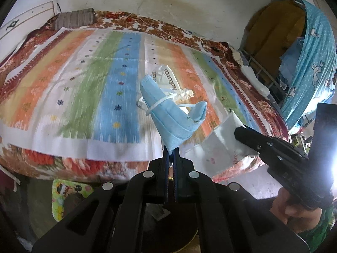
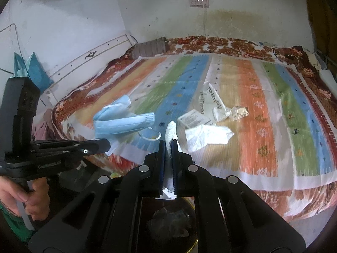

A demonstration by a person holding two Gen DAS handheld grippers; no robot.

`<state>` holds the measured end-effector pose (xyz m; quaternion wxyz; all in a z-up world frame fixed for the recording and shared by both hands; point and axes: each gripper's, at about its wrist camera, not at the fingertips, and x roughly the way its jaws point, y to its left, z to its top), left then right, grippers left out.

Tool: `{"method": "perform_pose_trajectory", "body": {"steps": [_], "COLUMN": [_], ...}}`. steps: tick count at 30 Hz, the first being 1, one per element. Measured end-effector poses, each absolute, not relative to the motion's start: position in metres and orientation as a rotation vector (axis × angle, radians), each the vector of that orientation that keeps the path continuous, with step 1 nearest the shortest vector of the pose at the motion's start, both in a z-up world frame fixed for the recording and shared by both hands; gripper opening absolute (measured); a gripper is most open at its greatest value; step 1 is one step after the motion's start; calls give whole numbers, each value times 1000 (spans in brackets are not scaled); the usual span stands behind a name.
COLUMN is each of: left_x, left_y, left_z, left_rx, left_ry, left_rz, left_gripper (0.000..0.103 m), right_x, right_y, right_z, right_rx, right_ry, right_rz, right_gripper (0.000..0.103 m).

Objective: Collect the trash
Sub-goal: 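Lift and carry the white paper with right gripper while left carries the mask to the bin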

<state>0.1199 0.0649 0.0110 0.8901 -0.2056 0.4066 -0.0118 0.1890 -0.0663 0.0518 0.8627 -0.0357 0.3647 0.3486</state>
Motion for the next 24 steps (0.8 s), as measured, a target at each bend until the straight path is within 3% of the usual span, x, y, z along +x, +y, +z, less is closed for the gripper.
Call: {"method": "perform_pose_trajectory", "body": {"steps": [14, 24], "left_x": [83, 75], "left_y": [49, 37], "left_z": [-17, -53], "left_rx": [-482, -493], "left_ry": [917, 1052], "left_rz": [-35, 16], "left_gripper": [3, 3], "right_x": [154, 148], "right_y": [-71, -70], "right_z": [17, -27], "right_rx": [-107, -119], "right_ry": [851, 1010], "right_rz": [727, 698], "right_gripper": [5, 5]}}
